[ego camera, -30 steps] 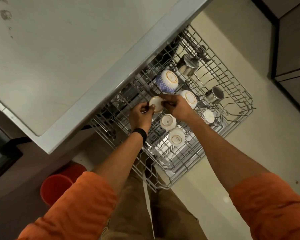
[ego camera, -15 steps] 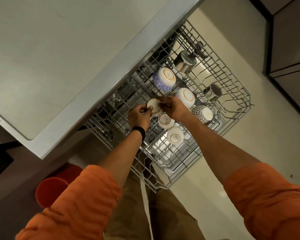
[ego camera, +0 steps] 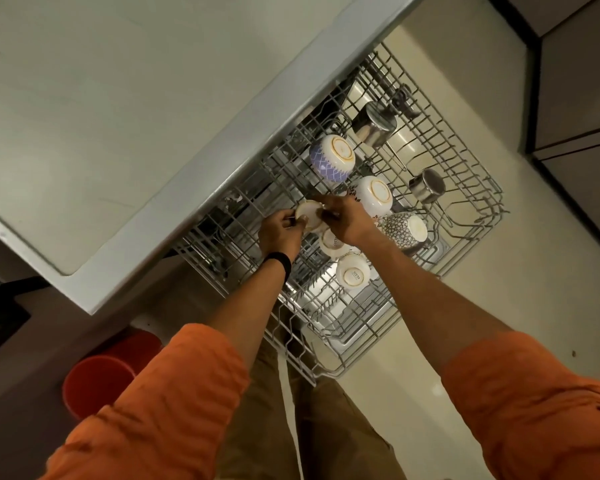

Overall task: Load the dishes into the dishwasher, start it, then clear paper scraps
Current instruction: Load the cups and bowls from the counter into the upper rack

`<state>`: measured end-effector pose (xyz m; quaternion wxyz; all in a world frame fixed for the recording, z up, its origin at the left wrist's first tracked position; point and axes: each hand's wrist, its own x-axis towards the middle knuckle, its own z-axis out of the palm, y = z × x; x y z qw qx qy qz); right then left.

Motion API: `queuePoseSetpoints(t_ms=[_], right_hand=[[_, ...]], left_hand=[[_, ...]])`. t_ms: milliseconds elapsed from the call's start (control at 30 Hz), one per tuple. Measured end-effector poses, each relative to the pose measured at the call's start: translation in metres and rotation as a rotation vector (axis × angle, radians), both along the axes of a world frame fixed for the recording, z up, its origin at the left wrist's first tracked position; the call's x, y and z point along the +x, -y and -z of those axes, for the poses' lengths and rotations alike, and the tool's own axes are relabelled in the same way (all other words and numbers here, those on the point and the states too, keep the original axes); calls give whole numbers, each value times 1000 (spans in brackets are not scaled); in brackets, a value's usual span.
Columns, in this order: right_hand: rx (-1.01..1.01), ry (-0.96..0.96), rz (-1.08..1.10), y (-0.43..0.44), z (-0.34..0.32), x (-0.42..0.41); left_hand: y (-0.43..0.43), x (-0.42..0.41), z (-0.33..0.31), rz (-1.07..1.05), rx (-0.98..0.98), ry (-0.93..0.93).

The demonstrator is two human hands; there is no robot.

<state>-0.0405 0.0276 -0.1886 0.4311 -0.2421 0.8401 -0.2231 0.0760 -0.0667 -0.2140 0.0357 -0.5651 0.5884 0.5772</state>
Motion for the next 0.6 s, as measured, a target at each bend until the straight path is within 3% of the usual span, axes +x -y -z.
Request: queuePoseSetpoints(t_ms=[367,600], right_hand=[[-104,-149,1,-15,-94,32],[-357,-144,67,-16,-187,47]], left_hand=[[2,17,-100,273,-85,-187],[13,46,-205,446,-417,-353]])
